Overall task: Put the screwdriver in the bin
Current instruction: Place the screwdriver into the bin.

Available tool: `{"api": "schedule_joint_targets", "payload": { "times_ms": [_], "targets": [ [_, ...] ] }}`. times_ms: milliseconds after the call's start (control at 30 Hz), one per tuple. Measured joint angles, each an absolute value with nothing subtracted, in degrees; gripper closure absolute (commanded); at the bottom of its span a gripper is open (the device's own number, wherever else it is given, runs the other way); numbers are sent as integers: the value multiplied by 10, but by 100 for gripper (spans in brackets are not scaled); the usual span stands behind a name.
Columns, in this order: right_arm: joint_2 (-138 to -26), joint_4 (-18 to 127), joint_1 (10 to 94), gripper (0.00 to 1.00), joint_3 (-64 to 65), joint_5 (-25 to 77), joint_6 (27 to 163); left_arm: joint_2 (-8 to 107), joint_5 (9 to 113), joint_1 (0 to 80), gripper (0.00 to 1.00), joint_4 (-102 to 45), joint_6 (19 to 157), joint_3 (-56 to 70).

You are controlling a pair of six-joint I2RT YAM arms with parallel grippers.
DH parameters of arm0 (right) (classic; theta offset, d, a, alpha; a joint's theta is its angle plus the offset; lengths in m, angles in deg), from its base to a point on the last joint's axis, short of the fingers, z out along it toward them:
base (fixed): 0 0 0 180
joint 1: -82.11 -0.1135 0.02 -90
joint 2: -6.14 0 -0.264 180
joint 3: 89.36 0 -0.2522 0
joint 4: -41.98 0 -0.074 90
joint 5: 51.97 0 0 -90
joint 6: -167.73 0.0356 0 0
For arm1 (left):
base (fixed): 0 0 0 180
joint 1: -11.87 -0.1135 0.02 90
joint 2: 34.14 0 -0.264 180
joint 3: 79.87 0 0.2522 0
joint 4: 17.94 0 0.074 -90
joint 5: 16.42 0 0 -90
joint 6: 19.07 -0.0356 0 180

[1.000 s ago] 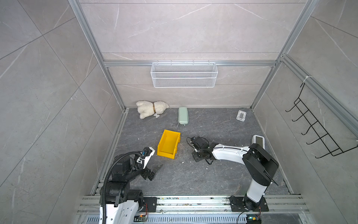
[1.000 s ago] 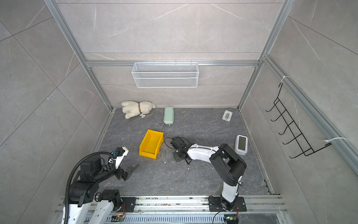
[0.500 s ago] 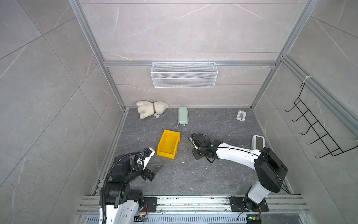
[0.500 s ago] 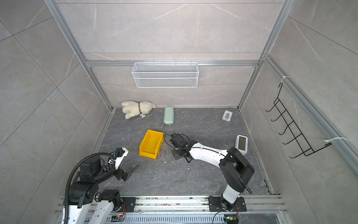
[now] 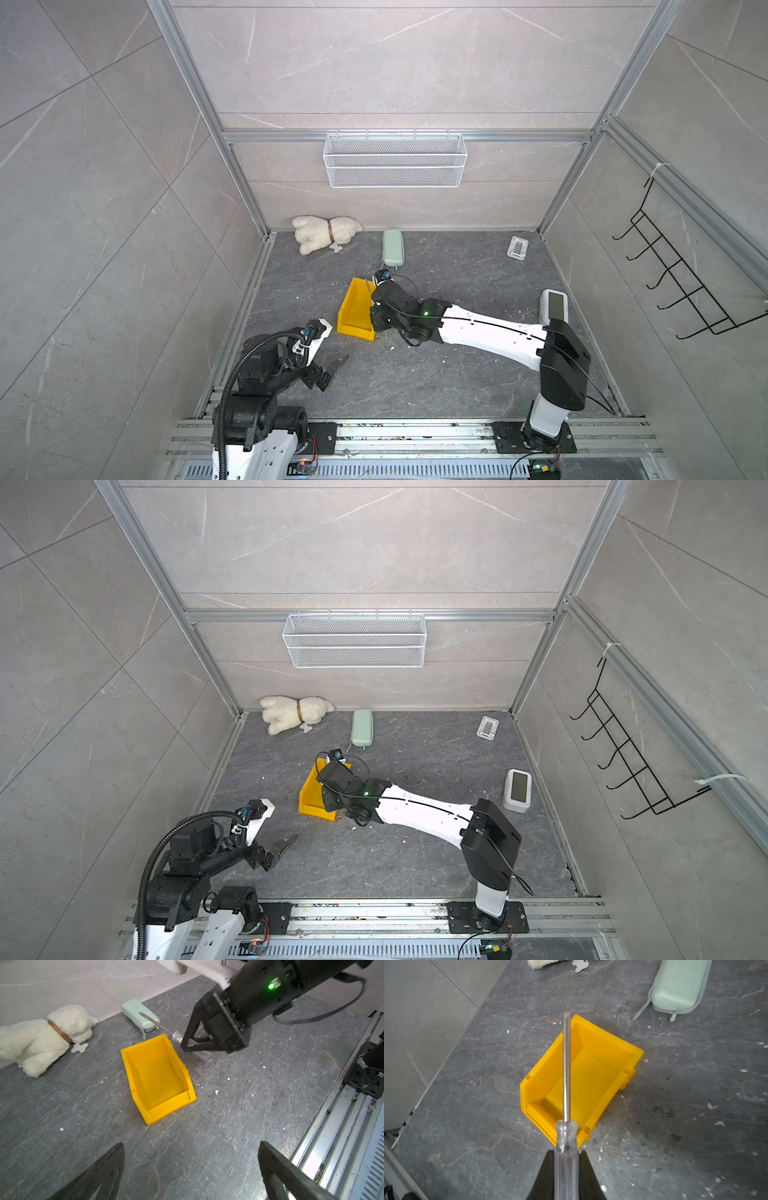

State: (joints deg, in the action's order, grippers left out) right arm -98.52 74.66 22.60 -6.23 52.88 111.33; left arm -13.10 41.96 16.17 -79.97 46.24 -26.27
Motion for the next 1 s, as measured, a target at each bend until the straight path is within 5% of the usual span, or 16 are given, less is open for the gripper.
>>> {"api": "schedule_joint_targets", "payload": {
  "times_ms": [867, 1000],
  "targets": [
    [-1224, 746, 232, 100, -248, 557, 1232, -159, 432, 162, 0, -828, 443, -263],
    [-1224, 748, 232, 81, -248, 558, 1232, -159, 434, 162, 0, -828, 443, -263]
  ]
}}
